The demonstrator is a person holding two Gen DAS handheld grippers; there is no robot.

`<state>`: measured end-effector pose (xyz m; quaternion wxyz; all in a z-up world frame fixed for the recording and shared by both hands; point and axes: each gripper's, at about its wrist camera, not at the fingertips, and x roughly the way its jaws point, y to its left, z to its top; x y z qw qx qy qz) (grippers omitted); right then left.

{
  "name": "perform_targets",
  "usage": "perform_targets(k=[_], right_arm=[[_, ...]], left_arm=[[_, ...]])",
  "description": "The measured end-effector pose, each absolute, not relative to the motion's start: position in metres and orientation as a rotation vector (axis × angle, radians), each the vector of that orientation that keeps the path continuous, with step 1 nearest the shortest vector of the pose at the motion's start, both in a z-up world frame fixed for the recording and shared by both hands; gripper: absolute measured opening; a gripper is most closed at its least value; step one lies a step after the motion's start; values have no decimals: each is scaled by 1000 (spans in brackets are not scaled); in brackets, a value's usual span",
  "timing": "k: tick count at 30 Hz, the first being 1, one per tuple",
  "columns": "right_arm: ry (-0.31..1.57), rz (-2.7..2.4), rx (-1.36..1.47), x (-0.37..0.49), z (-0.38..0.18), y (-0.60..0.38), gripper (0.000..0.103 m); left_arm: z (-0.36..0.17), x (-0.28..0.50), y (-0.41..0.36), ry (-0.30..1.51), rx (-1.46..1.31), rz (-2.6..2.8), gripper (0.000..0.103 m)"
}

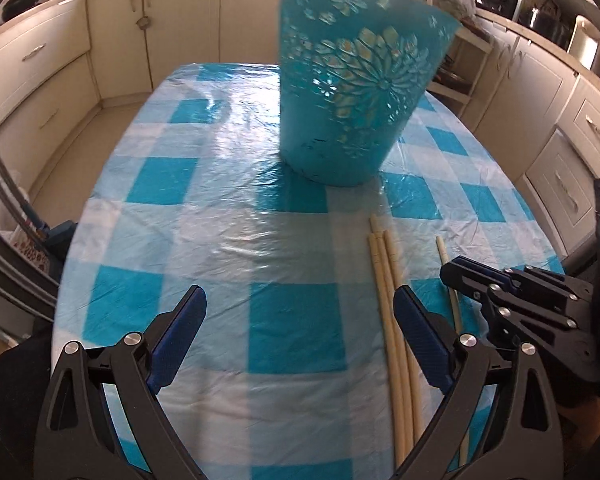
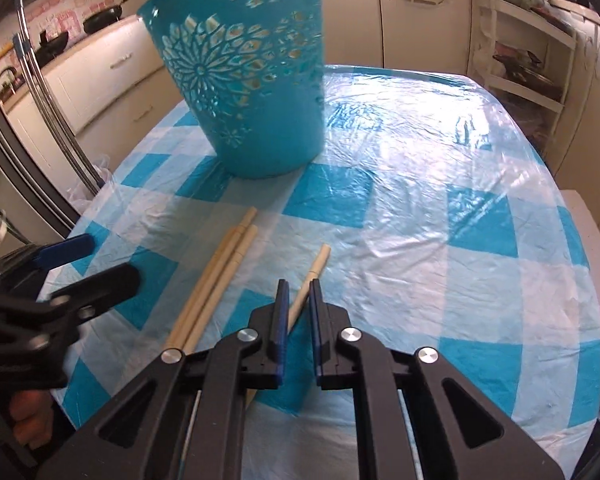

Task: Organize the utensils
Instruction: 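Return the right gripper to the bundle while the left gripper grasps a chopstick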

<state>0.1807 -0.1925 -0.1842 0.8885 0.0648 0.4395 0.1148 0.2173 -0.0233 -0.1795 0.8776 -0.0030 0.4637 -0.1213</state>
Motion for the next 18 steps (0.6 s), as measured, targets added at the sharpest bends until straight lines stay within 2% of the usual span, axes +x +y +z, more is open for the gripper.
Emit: perform_targets(k=[4,7,12,18], right_arm=[[912,251,183,182,-185,-198,11],[910,265,198,184,-184,-199,16],[900,275,182,183,-182,-195,36],[901,274,175,182,-182,-196,37]], left_arm=[[-188,227,-40,990,30,-238,91],[-194,230,-45,1006,53,-220,91],[-200,232,-48,1014,78,-191,91],[-201,233,-54,1022,117,-175,90]])
